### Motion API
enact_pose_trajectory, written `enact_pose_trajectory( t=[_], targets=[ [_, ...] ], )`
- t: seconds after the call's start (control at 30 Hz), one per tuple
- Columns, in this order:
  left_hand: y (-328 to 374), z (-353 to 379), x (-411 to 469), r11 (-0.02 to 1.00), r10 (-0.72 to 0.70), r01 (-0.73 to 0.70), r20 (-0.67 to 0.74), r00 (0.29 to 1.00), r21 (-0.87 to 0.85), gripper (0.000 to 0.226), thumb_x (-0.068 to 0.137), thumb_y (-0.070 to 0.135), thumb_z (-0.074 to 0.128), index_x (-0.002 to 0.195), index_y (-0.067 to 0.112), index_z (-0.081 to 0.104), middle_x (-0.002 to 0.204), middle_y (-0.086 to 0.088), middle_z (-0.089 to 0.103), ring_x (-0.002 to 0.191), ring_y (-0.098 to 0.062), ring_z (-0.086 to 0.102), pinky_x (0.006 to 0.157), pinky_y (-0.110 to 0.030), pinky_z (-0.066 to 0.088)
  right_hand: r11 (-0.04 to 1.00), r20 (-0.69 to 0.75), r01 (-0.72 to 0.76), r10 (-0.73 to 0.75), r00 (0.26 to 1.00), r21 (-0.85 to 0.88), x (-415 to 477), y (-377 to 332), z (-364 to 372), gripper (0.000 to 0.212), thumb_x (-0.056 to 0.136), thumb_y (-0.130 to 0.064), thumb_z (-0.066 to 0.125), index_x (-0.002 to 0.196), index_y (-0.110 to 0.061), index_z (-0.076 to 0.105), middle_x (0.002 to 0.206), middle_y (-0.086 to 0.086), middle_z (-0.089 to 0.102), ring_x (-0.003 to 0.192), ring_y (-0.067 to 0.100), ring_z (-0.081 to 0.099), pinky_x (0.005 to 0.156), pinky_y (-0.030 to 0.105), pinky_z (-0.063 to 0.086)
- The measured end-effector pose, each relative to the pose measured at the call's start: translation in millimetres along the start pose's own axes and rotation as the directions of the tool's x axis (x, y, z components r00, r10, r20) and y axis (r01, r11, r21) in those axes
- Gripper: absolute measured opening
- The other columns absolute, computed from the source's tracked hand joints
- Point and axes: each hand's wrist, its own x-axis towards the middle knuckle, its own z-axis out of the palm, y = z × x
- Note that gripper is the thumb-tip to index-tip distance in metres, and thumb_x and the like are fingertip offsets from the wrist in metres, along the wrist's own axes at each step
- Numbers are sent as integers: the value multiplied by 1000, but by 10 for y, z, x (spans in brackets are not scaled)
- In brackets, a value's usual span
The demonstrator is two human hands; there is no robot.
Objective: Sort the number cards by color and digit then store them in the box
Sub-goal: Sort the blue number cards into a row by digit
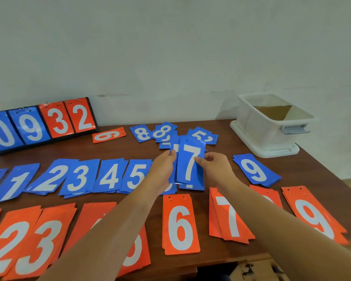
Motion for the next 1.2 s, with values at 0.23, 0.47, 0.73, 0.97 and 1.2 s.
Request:
enact_pose_trajectory(
  t=[0.23,0.47,0.73,0.97,1.2],
  targets=[
    [-81,2,236,762,117,-186,151,982,620,58,94,25,65,144,15,38,96,4,60,76,-9,57,58,-23,43,978,-80,-6,-11,997,-209,382,165,-55,25,91,-14,65,97,10,64,100,25,65,95,37,64,80,54,56],
    [-232,87,451,392,226,-245,165,960,887,34,89,24,71,116,10,56,104,-8,65,93,-24,63,82,-40,55,868,-44,28,-57,997,-496,560,373,40,26,87,-13,65,70,-7,47,66,14,47,57,21,46,51,30,39],
    [-302,38,486,173,418,-369,271,867,913,30,95,36,60,117,16,64,111,-4,60,109,-19,53,89,-32,49,631,-26,66,-136,990,-773,583,440,82,22,93,-33,62,104,-14,56,106,4,54,92,19,57,71,28,48],
    [88,-284,1108,365,461,-249,58,886,897,20,93,21,58,106,8,66,109,-10,63,96,-23,60,80,-35,52,657,-15,184,-285,958,-731,1039,232,56,23,95,-27,56,111,-10,57,118,8,52,97,18,55,83,29,48],
    [269,-378,2007,382,454,-134,-60,889,915,32,92,17,59,119,0,58,124,-19,53,113,-34,53,89,-42,47,593,16,246,-365,931,-766,1673,205,246,30,95,-23,54,117,-4,57,122,11,54,108,24,54,87,32,48]
  ],
)
